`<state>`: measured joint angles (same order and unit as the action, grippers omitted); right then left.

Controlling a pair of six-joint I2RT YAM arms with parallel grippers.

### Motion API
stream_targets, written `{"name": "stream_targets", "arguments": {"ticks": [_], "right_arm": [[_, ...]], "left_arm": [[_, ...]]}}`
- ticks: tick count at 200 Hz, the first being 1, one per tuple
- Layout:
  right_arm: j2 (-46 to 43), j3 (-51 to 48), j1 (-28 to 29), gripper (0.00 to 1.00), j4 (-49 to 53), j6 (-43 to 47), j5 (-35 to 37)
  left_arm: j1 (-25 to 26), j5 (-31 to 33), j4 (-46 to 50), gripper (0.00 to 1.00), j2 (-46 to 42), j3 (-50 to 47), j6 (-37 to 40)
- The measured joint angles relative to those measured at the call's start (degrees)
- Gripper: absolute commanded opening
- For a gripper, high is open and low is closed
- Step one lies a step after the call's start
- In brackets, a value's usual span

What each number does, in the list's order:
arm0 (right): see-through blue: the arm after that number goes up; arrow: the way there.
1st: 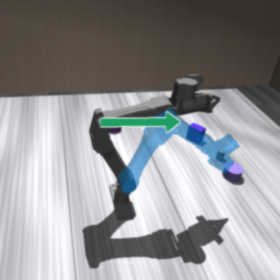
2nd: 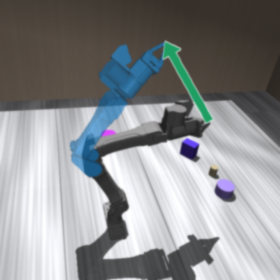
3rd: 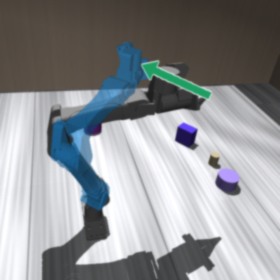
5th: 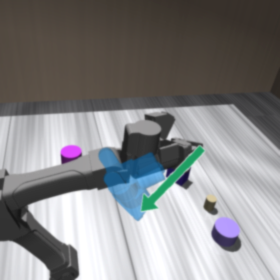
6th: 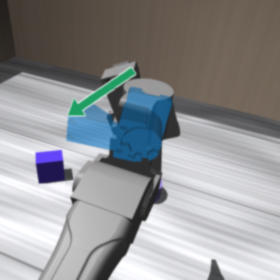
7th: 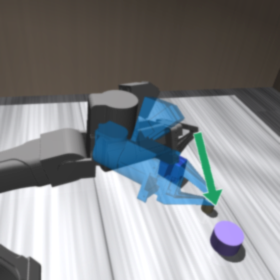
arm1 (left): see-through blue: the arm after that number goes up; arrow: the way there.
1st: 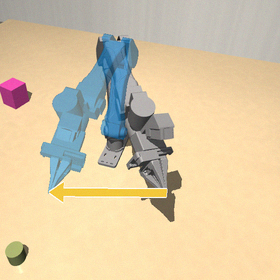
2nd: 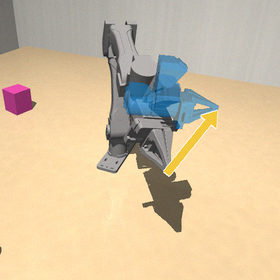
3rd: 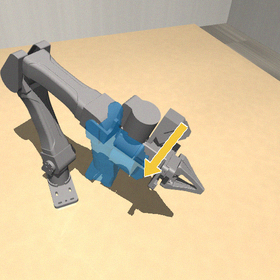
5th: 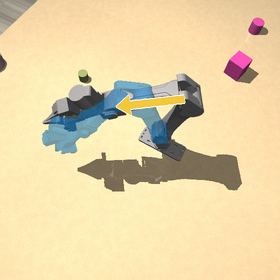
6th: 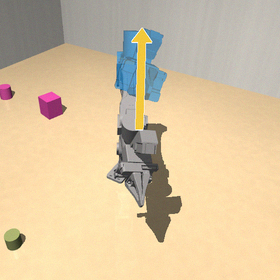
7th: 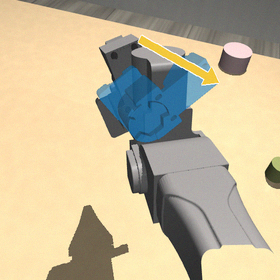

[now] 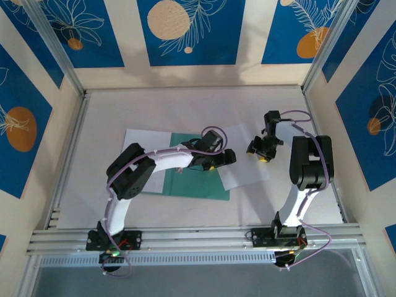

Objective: Put the files into the folder

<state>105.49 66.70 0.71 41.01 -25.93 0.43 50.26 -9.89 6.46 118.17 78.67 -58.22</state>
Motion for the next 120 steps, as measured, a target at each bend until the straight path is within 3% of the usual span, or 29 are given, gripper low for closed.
{"name": "stream_targets", "arguments": {"ticks": [120], "right_arm": [[0.26, -2.75, -0.5, 0.53, -4.24, -0.94, -15.37]], "left_arm": [[-0.26, -0.87, -0.33, 0.92, 0.0, -0.02, -0.22]]}}
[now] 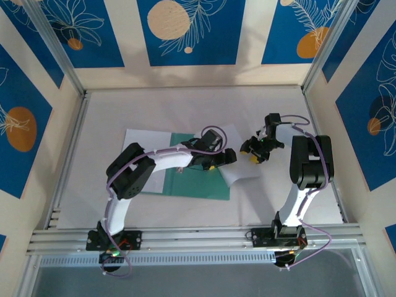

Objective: Put the files into the folder

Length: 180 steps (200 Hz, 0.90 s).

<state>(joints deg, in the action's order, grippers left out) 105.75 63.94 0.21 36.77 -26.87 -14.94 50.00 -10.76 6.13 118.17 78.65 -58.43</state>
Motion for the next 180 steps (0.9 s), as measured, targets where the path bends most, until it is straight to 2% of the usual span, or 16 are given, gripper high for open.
{"name": "stream_targets", "arguments": {"ticks": [88, 142, 180], "right_arm": [[-0.02, -0.76, 0.22, 0.53, -0.37, -0.7, -2.03], [-0.26, -1.6, 0.44, 0.53, -1.42, -1.31, -4.92], [-1.53, -2.1, 0.55, 0.53, -1.42, -1.7, -6.86]], "left_arm": [[-0.63, 0.07, -1.9, 0.72, 0.02, -1.6, -1.66], [-1.07, 0.26, -5.16, 0.55, -0.59, -4.35, -2.86], [-1.42, 0.22, -7.43, 0.48, -1.33, -6.54, -3.26]]}}
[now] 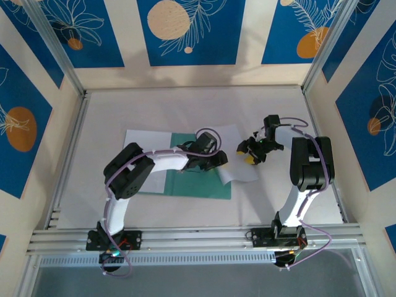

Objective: Put the files into the folder

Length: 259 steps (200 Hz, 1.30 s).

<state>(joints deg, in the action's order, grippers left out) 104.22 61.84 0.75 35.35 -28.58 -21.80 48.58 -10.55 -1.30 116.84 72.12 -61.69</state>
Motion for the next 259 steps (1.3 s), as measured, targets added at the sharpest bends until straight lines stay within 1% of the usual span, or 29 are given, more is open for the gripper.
{"name": "stream_targets", "arguments": {"ticks": [28, 74, 110, 151, 196, 225, 259], "right_arm": [[-1.31, -0.24, -0.07, 0.53, -0.04, -0.02, -1.51], [-5.2, -1.11, -1.81, 0.54, -0.2, -0.24, -4.74], [-10.97, -3.8, -4.63, 0.55, -2.38, -1.62, -10.25], [-16.02, -9.55, -7.98, 0.57, -8.26, -5.62, -19.78], [-20.0, -15.85, -12.17, 0.6, -16.22, -11.76, -28.35], [-21.84, -20.13, -14.01, 0.61, -22.4, -16.96, -32.28], [-22.43, -24.13, -14.56, 0.63, -28.68, -22.25, -34.56]], "left_arm": [[-0.2, -0.02, -1.31, 0.44, -0.33, -1.22, -0.61], [-0.48, -0.44, -2.6, 0.43, -1.07, -2.84, -1.01], [-0.83, -1.18, -2.8, 0.42, -2.67, -4.52, -1.22], [-1.55, -2.23, -2.82, 0.39, -6.67, -6.16, -1.46], [-2.64, -3.76, -2.95, 0.38, -11.3, -7.5, -1.88], [-3.21, -4.83, -3.02, 0.37, -13.79, -8.68, -2.54], [-3.96, -5.99, -2.91, 0.37, -17.27, -10.14, -2.93]]}}
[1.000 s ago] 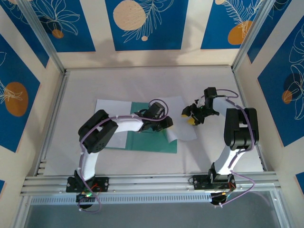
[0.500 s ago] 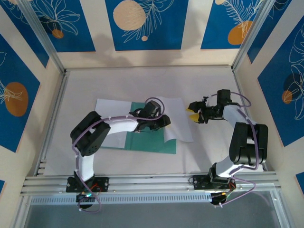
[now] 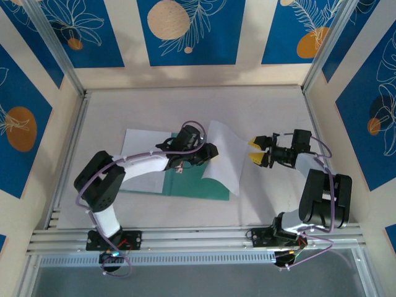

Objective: Put the files into the folder

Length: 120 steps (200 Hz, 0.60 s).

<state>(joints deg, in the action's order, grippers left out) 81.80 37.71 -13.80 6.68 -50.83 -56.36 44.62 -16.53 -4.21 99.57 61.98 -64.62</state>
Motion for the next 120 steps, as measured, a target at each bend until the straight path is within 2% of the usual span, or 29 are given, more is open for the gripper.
{"name": "stream_targets", "arguments": {"ticks": [120], "right_arm": [[-8.72, -10.88, 0.68, 0.68, -15.28, -12.13, -0.83]], "left_arm": [[-1.95, -1.49, 0.79, 0.37, -11.23, -1.53, -1.14]]}}
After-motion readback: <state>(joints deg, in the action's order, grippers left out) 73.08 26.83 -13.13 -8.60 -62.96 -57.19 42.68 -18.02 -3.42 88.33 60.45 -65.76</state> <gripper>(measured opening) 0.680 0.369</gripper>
